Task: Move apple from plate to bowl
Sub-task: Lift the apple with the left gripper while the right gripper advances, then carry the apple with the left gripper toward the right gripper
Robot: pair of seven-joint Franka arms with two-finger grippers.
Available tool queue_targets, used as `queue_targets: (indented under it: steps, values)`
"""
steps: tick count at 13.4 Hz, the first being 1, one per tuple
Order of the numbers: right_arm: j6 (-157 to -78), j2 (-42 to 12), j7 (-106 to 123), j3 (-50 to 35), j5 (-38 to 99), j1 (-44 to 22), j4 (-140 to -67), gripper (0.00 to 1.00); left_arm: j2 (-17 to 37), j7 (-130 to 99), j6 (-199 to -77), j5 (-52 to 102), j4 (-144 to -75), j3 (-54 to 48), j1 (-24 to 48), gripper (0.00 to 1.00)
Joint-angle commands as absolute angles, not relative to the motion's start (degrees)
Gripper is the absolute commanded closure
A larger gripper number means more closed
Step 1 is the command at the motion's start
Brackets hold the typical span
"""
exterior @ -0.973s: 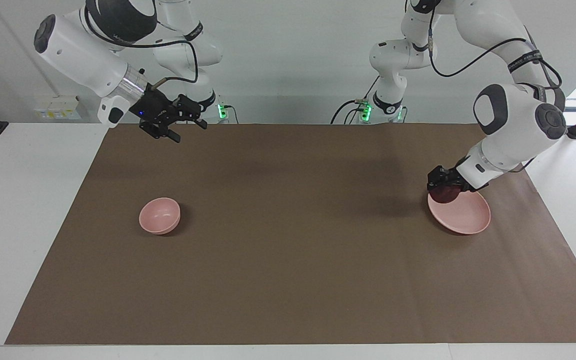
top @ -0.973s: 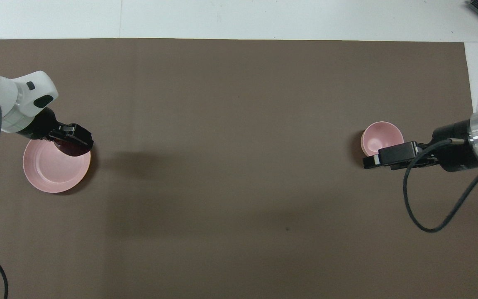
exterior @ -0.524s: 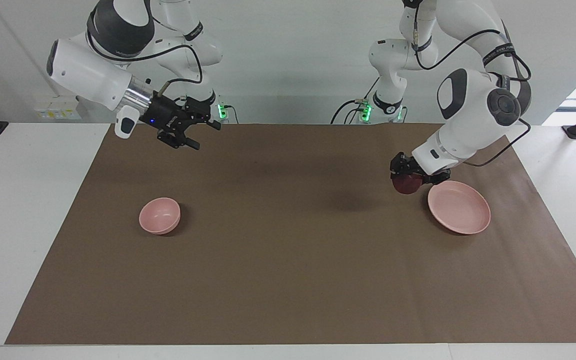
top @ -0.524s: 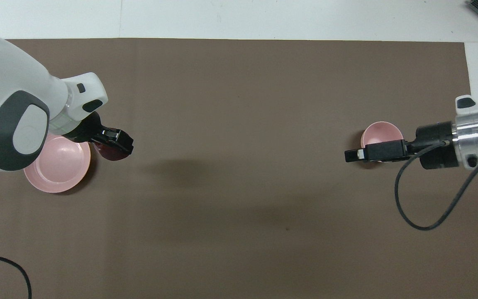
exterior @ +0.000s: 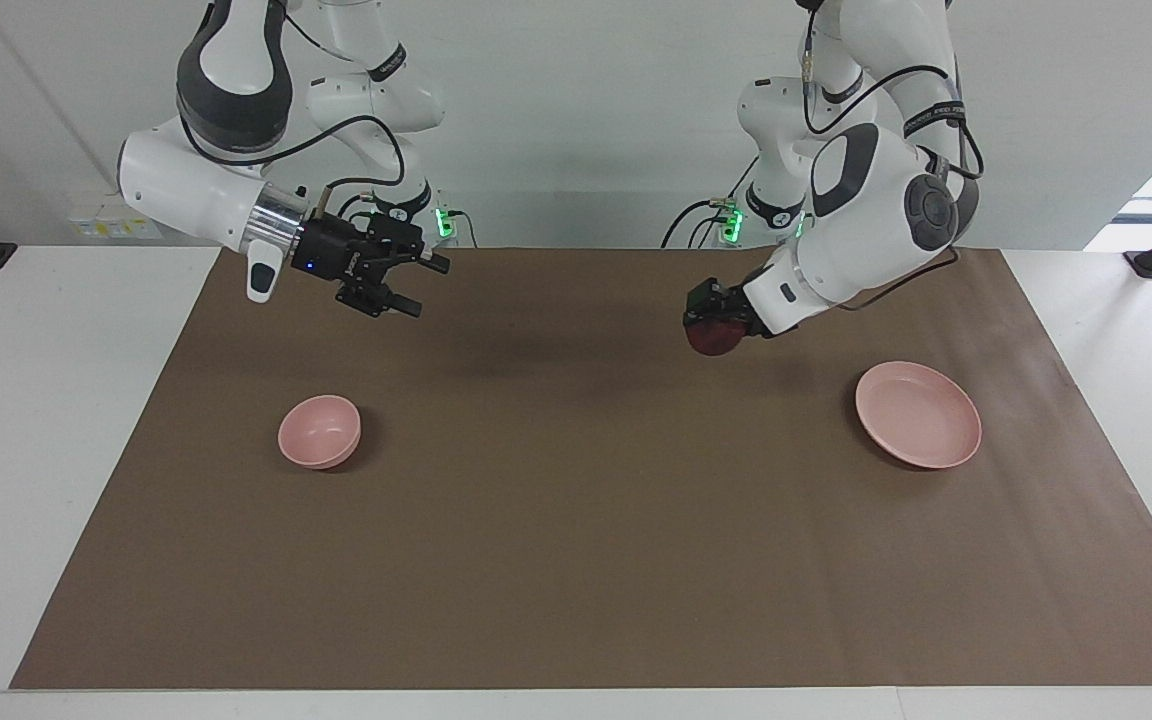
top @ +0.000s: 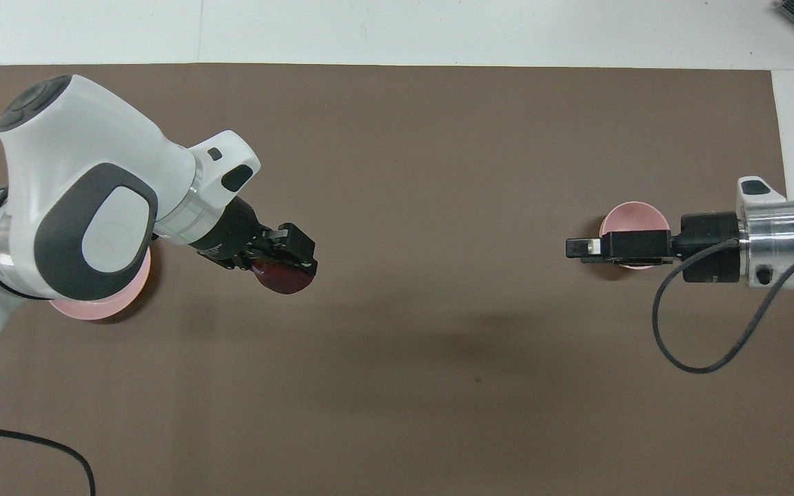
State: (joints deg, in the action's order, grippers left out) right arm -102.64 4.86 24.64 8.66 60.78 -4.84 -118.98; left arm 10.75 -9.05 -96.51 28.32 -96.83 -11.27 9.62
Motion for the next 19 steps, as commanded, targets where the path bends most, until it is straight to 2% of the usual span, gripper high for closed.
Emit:
queue_targets:
  steps: [1, 8, 19]
  values:
    - [-104.15, 7.56, 26.37, 8.26, 62.75, -4.13, -122.17, 0.0, 10.99, -15.97, -95.8, 31.46, -95.36, -13.69, 10.19, 1.0]
    - [-104.24, 7.38, 26.37, 8.26, 62.75, -3.25, -121.82, 0.0, 11.16, -32.77, -98.79, 45.6, -95.18, -19.5, 10.11, 1.0]
    - [-103.1, 7.82, 26.19, 8.26, 62.75, -3.87, -122.17, 0.0, 12.66, -48.5, -107.31, 68.54, -97.73, -21.01, 11.34, 1.0]
